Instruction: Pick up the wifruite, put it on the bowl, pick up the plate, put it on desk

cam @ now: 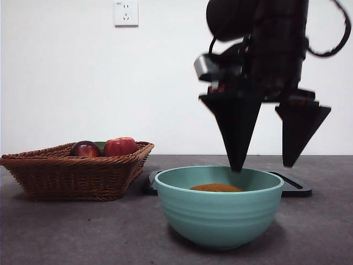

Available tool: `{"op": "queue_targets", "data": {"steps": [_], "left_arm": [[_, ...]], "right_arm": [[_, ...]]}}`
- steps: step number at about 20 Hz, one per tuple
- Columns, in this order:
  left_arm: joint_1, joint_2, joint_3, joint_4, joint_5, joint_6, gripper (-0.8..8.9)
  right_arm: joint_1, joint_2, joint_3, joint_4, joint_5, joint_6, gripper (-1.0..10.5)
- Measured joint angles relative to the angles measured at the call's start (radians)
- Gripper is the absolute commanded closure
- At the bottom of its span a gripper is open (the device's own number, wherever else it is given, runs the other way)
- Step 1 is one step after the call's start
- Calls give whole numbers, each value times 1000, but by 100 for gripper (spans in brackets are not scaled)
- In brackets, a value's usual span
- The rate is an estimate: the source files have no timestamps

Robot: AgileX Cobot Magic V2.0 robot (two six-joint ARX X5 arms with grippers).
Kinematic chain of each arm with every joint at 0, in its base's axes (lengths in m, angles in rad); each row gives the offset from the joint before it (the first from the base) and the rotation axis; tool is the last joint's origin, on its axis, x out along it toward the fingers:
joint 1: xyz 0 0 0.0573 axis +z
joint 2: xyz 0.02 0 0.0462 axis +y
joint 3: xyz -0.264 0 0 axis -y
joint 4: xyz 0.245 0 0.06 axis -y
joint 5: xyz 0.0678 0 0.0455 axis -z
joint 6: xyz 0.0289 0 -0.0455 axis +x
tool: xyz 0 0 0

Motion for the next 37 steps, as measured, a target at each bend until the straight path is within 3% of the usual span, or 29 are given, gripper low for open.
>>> {"op": "queue_targets", "data": {"steps": [5,14,21,25,32,37], "left_arm": [[0,0,0,-2,0,0,220],[0,0,0,-3,0,0,220],[0,0,0,-3,0,8,220],[0,0,0,3,0,18,220],[0,0,0,40,0,46,220],[0,0,0,78,0,50,220]], "right_arm": [[0,63,0,48,-17,-8,527],[0,84,0,74,-80,-8,934],[-1,84,5,67,-81,-15,937],[-28,85,71,42,-36,-34,937],[-156,143,307,-67,1,-140,937],[-226,338,526,-142,2,-247,937]]}}
